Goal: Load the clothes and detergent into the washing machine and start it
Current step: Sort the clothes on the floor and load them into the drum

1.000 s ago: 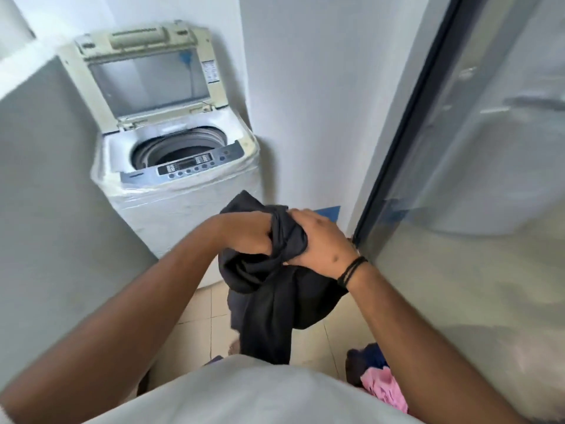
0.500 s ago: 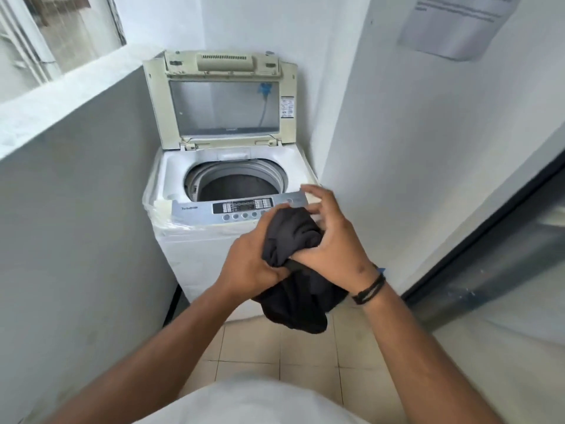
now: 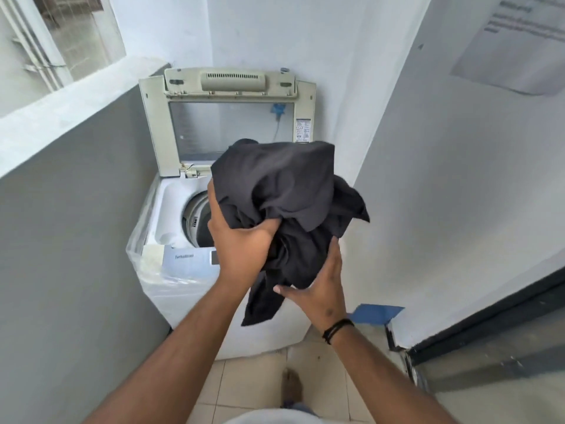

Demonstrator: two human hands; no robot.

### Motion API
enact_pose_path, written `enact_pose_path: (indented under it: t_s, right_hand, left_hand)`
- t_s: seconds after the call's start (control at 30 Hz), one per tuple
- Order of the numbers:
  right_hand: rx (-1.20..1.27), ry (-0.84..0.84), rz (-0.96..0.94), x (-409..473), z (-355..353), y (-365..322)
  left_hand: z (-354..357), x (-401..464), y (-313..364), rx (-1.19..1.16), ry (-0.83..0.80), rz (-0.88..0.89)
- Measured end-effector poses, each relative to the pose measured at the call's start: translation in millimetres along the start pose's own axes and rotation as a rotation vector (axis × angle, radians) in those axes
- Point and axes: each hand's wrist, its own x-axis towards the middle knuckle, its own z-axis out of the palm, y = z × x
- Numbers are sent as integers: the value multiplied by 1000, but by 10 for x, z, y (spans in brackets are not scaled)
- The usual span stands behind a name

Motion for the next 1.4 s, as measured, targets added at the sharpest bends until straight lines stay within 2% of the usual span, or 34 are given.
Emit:
enact_pose_path:
  t_s: [0.07,0.2,0.27,0.33,0.4,0.43,0.5,0.57,0.6,0.63,0.67,0.73,0.8,0.83,0.93,1.07,1.17,1.27,1.4]
  right_hand:
    - [47,95,-13,373,58,104]
    - [135,332,-44,1261,4,120]
    - [181,375,-88,1644,-33,-17]
    - [254,338,-238,1939,-50,-224]
    - [229,163,-394,2172,-26,-348]
    - [177,-18,-438,2255,-11,-368]
    - [-14,-531,-469,2346,57,-311]
    - [-244,-1016,-383,2289,227,-149]
    - [-350,-1149,-324,2212,350,-65]
    - [-448,-1198,-281,2099,489,24]
    - [-550,-1167,-259,1942,618,114]
    - [-742,-993,-293,1613,836,278]
    - [-777,-821,-372,1443,950,406]
    - [-727,-778,-398,1452,958,436]
    - [-452,-737,-305,1734,936,463]
    - [-482,-666,-321,2020,974,279]
    - [-224,-425,-305,2265,1033,33]
    - [108,-116,-298,2551,1053,-387]
    - [394,181,-193,2811,991,-983]
  left_hand:
    - [124,149,-6,65,-27,-5]
    - [95,563,-148,330,-192,60]
    - [22,760,-277,534,-268,142]
    - [-17,896,-405,739,-317,142]
    - [-63,962,-550,888,-346,85]
    - [-93,971,-650,951,-365,46]
    - [-163,930,-902,1103,-450,-15]
    - [-222,811,-1173,1289,-571,-69]
    - [-250,754,-1298,1347,-604,-111]
    - [-262,706,-1377,1365,-604,-158]
    - [-267,678,-1437,1357,-578,-196]
    - [-262,664,-1484,1349,-527,-206]
    - [-245,678,-1520,1363,-523,-194]
    - [-248,691,-1535,1358,-517,-199]
    - [-288,746,-1589,1284,-474,-215]
    - [-311,884,-1623,1189,-404,-201]
    - [-265,1048,-1569,1112,-276,-147]
    - [-144,1308,-1438,908,-140,3]
    - [6,1601,-1240,754,-148,160]
